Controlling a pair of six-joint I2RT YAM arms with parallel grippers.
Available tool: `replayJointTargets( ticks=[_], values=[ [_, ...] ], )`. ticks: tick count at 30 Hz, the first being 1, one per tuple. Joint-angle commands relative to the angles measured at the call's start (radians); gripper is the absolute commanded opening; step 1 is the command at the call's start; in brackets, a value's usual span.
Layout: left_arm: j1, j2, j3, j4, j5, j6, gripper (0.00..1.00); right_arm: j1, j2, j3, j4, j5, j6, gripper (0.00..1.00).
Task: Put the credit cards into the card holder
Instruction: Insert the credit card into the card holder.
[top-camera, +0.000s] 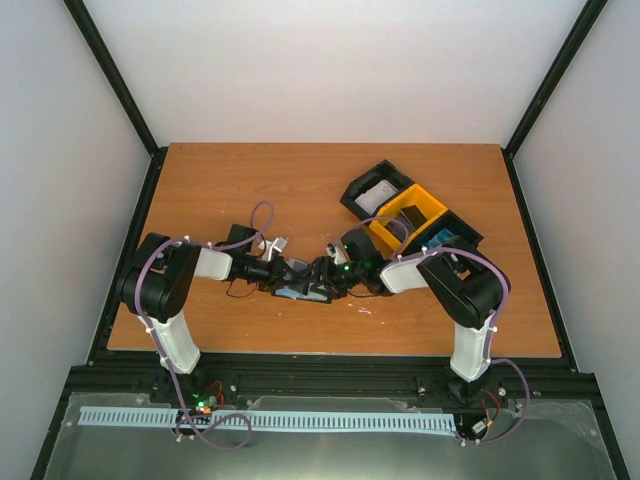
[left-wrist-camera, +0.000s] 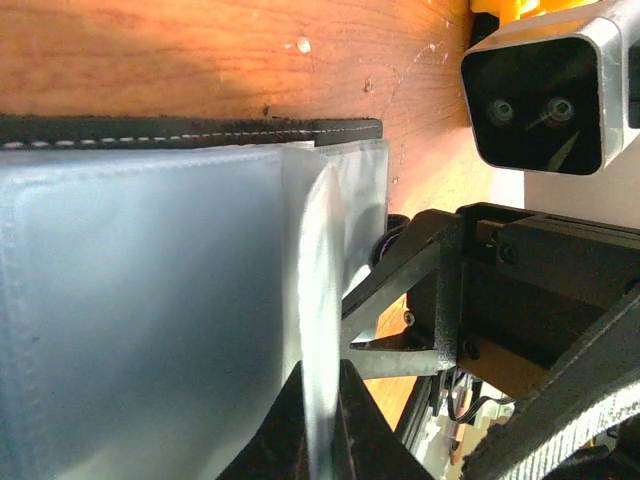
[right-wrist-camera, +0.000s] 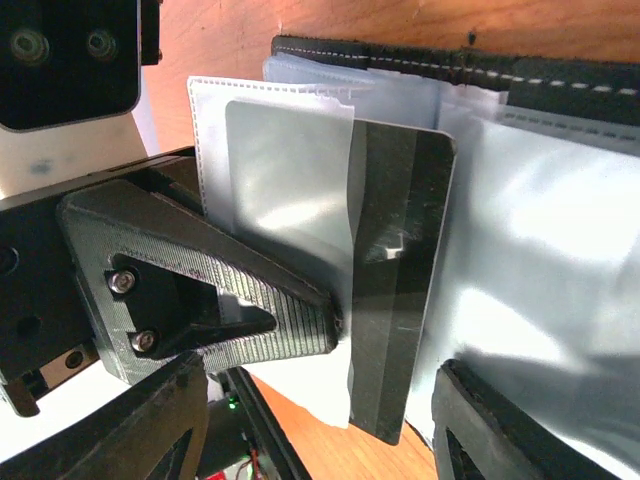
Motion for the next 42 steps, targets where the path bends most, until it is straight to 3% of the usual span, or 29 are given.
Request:
replayJointTargets(
  ticks=[1, 10, 20, 30, 37, 42],
  values=[
    [0.0, -0.029, 0.003, -0.002, -0.008, 0.034, 0.01, -0.007, -0.023, -0.011, -0.109, 0.054, -0.055, 0.61],
    [0.0, -0.03, 0.008, -0.02, -0.016, 0.045, 0.02, -0.007, 0.019, 0.066, -0.114, 0.039, -0.098, 0.48],
    [0.0, -0.028, 0.008, -0.023, -0.013, 0.051, 0.12, -0.005, 0.068, 0.107, -0.058, -0.007, -0.089, 0.45],
    [0.0, -0.029, 0.011, -0.034, -0.02, 0.053, 0.14, -0.005, 0.073, 0.099, 0.018, -0.045, -0.036, 0.43],
    [0.0, -0.053, 0.033, -0.099, -0.084, 0.083, 0.02, -0.014, 0.005, 0.072, -0.128, 0.075, -0.097, 0.5],
    [-0.002, -0.062, 0.052, -0.133, -0.117, 0.087, 0.05, -0.027, -0.116, 0.034, -0.255, 0.165, -0.168, 0.52]
  ],
)
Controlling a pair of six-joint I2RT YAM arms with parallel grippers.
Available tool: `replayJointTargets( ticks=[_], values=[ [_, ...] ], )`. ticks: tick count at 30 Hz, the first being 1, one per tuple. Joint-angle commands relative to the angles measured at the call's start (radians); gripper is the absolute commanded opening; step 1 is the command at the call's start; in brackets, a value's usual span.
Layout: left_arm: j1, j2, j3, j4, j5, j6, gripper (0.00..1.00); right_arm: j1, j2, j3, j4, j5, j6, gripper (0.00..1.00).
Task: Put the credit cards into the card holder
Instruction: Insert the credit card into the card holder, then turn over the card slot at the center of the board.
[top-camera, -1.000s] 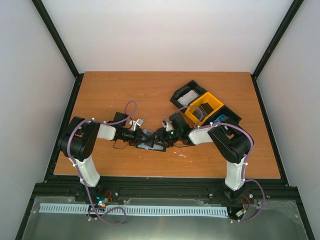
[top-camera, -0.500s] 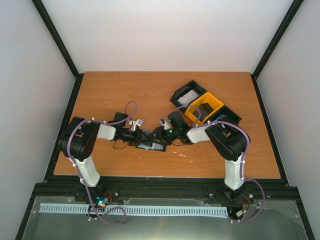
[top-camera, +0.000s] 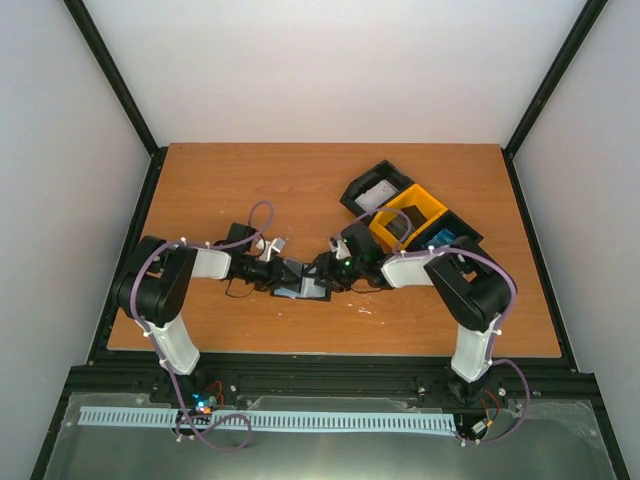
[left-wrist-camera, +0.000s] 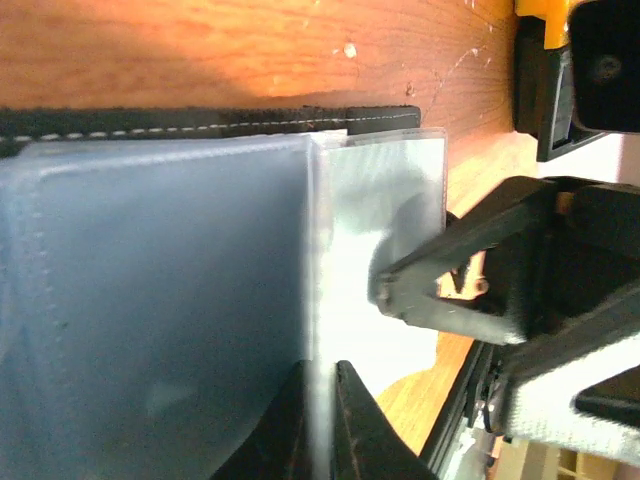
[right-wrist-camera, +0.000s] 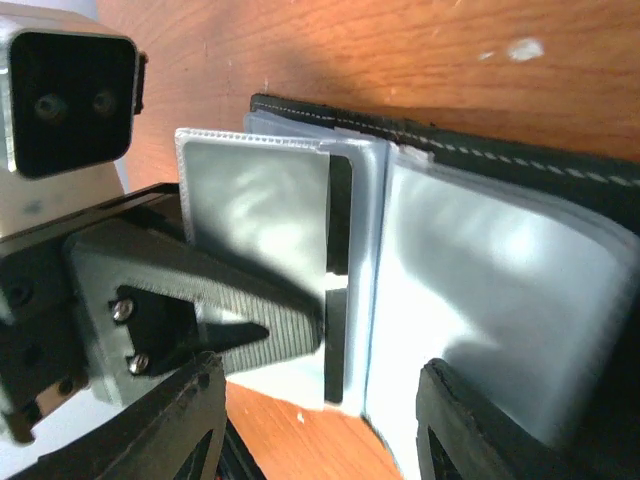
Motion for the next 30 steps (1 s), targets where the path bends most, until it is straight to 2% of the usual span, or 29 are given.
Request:
replayJointTargets(
  ticks=[1, 5, 8, 18, 30],
  values=[
    [-0.002, -0.035, 0.046, -0.041, -0.029, 0.032, 0.1, -0.018, -0.124, -0.035, -0.136, 0.117, -0.079, 0.52],
    [-0.002, -0.042, 0.066, -0.051, 0.032, 0.055, 0.32, -0.029, -0.21, -0.055, -0.201, 0.183, -0.107, 0.52],
    [-0.002, -0.023, 0.099, -0.1, 0.048, 0.095, 0.37, -0.037, -0.269, -0.061, -0.247, 0.228, -0.127, 0.53],
    [-0.034, -0.007, 0.128, -0.083, 0.189, 0.097, 0.41, -0.091, -0.378, -0.073, -0.344, 0.269, -0.169, 0.53],
    [-0.127, 0.082, 0.18, -0.036, 0.196, 0.062, 0.42, -0.119, -0.403, -0.072, -0.397, 0.268, -0.211, 0.53]
  ],
)
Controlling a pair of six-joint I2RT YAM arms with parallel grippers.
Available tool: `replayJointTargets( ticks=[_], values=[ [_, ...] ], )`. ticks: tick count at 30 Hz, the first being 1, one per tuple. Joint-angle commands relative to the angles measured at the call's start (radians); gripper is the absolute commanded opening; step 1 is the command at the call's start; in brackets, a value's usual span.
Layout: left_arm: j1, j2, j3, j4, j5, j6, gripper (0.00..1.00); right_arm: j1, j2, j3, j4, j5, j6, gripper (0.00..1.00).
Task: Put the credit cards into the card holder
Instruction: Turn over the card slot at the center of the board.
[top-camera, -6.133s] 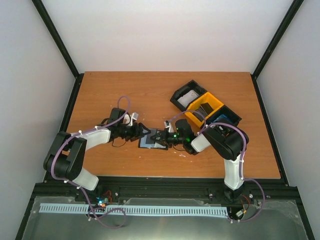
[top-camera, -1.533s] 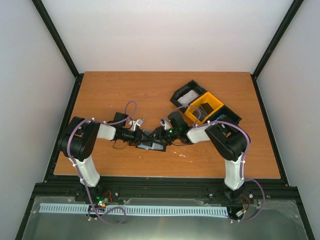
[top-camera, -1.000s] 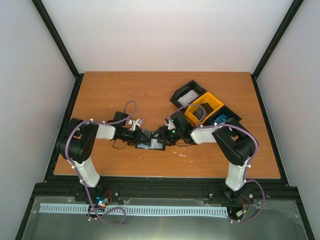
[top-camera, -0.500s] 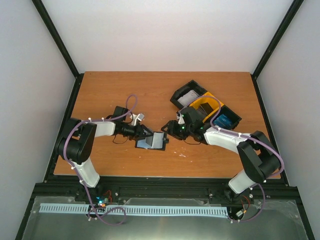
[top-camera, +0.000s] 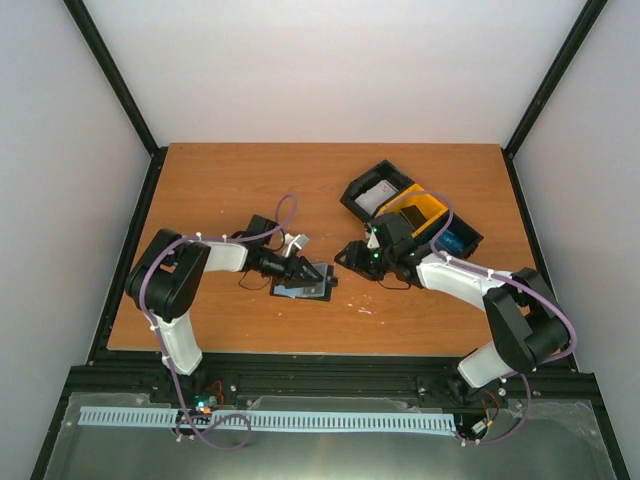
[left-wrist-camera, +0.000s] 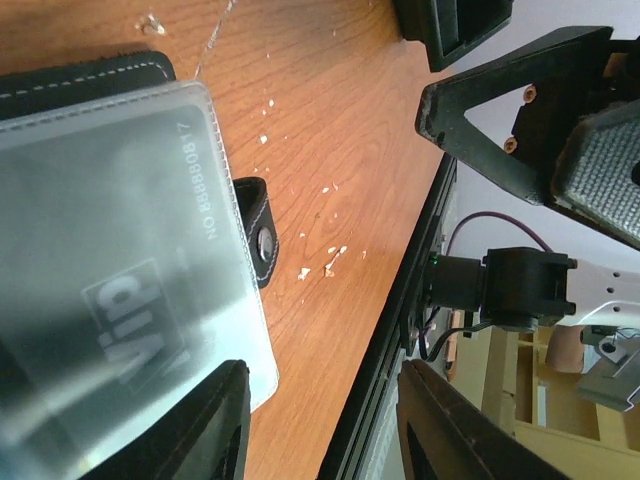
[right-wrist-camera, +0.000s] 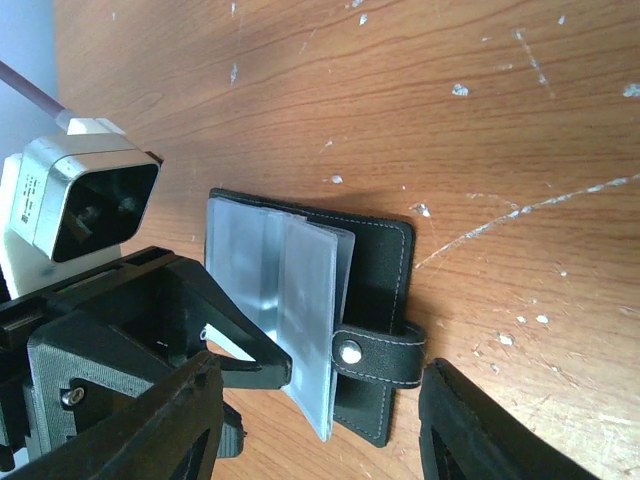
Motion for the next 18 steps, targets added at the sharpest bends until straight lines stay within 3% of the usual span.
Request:
replayJointTargets(
  ticks=[1, 6, 12, 18],
  values=[
    [-0.015, 0.029, 0.042, 0.035, 0.024, -0.004, 0.42, -0.004, -0.029, -0.003, -0.035, 0.015, -0.038, 0.53],
    [-0.015, -0.018, 0.076, -0.006, -0.032, 0.018, 0.44, -0.004, -0.03, 0.047, -0.142, 0.073, -0.113, 0.52],
    [-0.001, -0.158, 0.101, -0.068, -0.265, 0.041, 0.64, -0.031, -0.057, 0.198, -0.375, 0.292, -0.245, 0.52],
    [0.059, -0.314, 0.065, -0.115, -0.514, 0.012, 0.8, -0.199, -0.111, 0.318, -0.533, 0.421, -0.405, 0.54]
  ],
)
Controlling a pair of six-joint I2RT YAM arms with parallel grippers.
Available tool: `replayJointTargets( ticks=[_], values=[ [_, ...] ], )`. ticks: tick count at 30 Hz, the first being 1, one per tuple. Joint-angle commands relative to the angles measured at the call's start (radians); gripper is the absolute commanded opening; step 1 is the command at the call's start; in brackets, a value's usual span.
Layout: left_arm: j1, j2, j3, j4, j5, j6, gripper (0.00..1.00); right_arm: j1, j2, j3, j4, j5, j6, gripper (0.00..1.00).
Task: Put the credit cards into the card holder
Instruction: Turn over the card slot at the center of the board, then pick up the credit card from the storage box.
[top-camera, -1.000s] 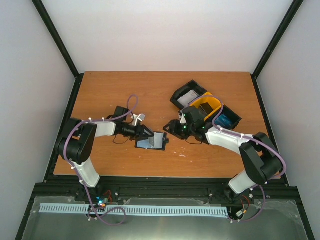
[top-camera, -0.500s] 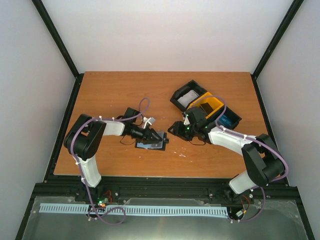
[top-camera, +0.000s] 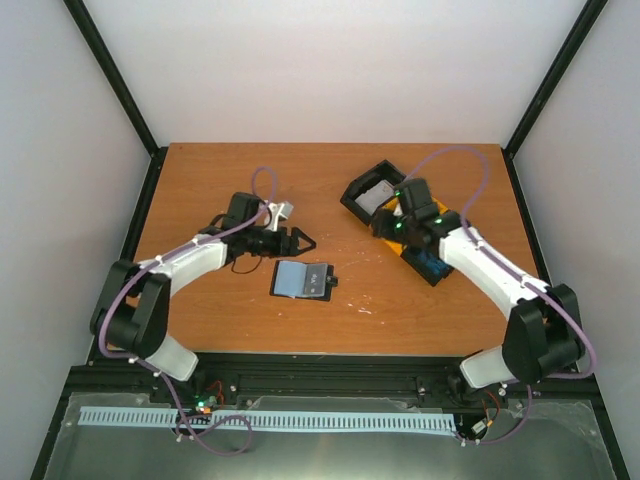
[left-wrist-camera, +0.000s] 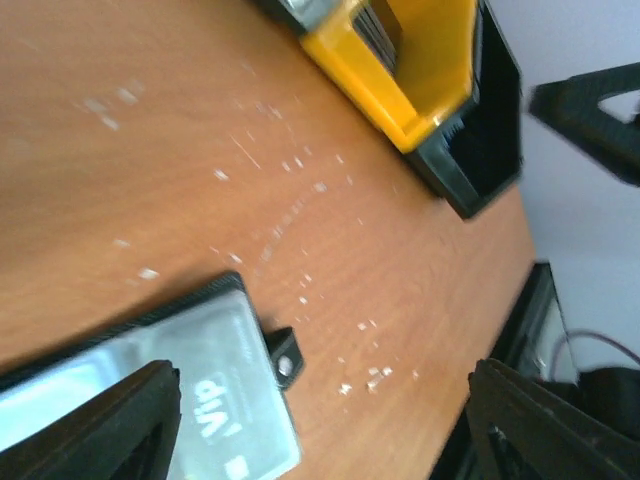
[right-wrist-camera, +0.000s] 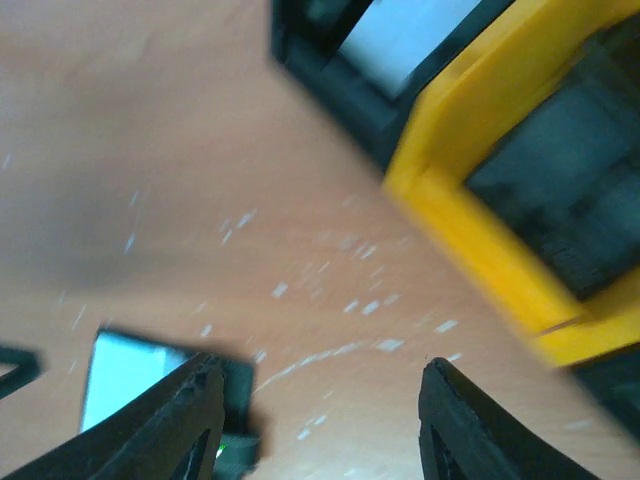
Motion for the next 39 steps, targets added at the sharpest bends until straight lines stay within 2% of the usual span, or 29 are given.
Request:
replayJointTargets(
  ticks=[1, 4, 8, 13, 17, 26, 35, 39],
  values=[
    [0.054, -0.105, -0.008, -0.053, -0.227, -0.009, 0.84, -0.135, -0.062, 0.08, -0.17, 0.154, -0.169, 0.55],
    [0.089, -0.146, -0.046, -0.058, -0.274, -0.019, 0.99, -0.219, -0.079, 0.114, -0.231, 0.173, -0.263, 0.56],
    [0.114, -0.169, -0.082, -0.081, -0.291, -0.015, 1.0, -0.341, -0.084, 0.125, -0.301, 0.151, -0.336, 0.58],
    [0.14, -0.187, -0.126, -0.086, -0.294, 0.003, 1.0, -0.476, -0.034, 0.092, -0.382, -0.005, -0.37, 0.57],
    [0.161, -0.16, -0.106, -0.105, -0.266, 0.035, 1.0, -0.488, -0.001, 0.071, -0.351, 0.01, -0.397, 0.55],
    [0.165, -0.123, -0.067, -0.111, -0.281, 0.089, 0.99, -0.488, 0.237, 0.184, -0.338, 0.104, -0.496, 0.46],
    [0.168, -0.104, -0.023, -0.139, -0.33, 0.145, 0.99, -0.488, 0.37, 0.275, -0.333, 0.177, -0.633, 0.49],
    [0.169, -0.107, -0.019, -0.14, -0.353, 0.152, 0.99, -0.488, 0.404, 0.275, -0.337, 0.151, -0.675, 0.51]
  ],
)
